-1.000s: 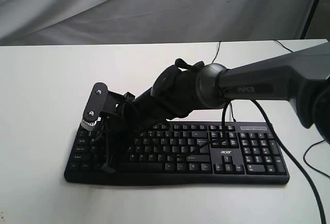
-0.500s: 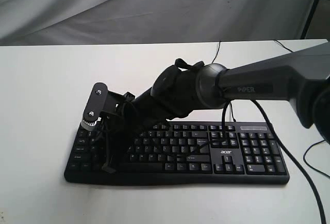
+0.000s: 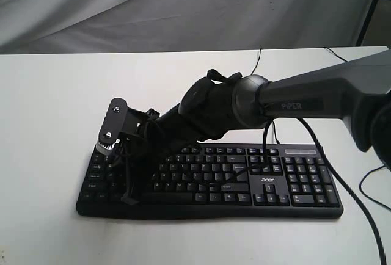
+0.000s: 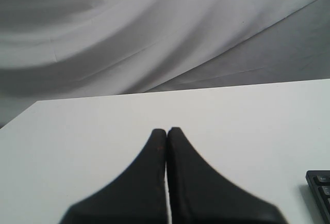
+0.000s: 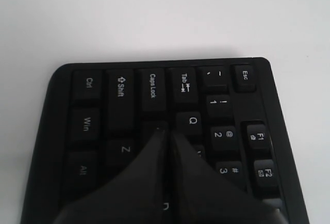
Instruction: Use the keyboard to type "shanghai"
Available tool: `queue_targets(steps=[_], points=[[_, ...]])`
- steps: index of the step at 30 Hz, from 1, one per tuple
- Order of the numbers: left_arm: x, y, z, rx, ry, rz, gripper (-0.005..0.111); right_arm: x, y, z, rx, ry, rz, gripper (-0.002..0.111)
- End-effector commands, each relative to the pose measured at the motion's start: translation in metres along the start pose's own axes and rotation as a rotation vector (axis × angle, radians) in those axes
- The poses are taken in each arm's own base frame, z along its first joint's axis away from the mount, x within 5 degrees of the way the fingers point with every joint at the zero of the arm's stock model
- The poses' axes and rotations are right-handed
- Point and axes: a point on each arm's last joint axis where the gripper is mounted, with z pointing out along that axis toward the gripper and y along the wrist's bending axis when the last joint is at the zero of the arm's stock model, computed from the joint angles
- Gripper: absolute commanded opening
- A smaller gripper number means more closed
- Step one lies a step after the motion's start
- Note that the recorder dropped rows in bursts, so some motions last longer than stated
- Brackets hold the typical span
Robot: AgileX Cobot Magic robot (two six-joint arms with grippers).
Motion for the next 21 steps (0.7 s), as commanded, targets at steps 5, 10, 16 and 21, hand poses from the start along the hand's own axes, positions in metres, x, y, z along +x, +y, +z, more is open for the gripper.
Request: queue_targets(steps=[5, 10, 16, 21], points=[[0.0014, -0.0004, 0.0006, 0.004, 0.003, -0.003, 0.001, -0.0021, -0.0007, -0.0003, 0.0, -0.007, -0.011, 0.0], [0.0014, -0.0004, 0.0006, 0.004, 0.003, -0.003, 0.001, 0.0019, 0.0002, 0.0038, -0.011, 0.003, -0.031, 0.0], [0.0014, -0.0004, 0.0006, 0.004, 0.003, -0.003, 0.001, 0.0021, 0.0009, 0.0038, -0.018, 0.004, -0.035, 0.0], [0.0014, -0.0004, 0.0006, 0.004, 0.003, -0.003, 0.001, 0.0023, 0.0015, 0.0038, -0.025, 0.006, -0.042, 0.0]])
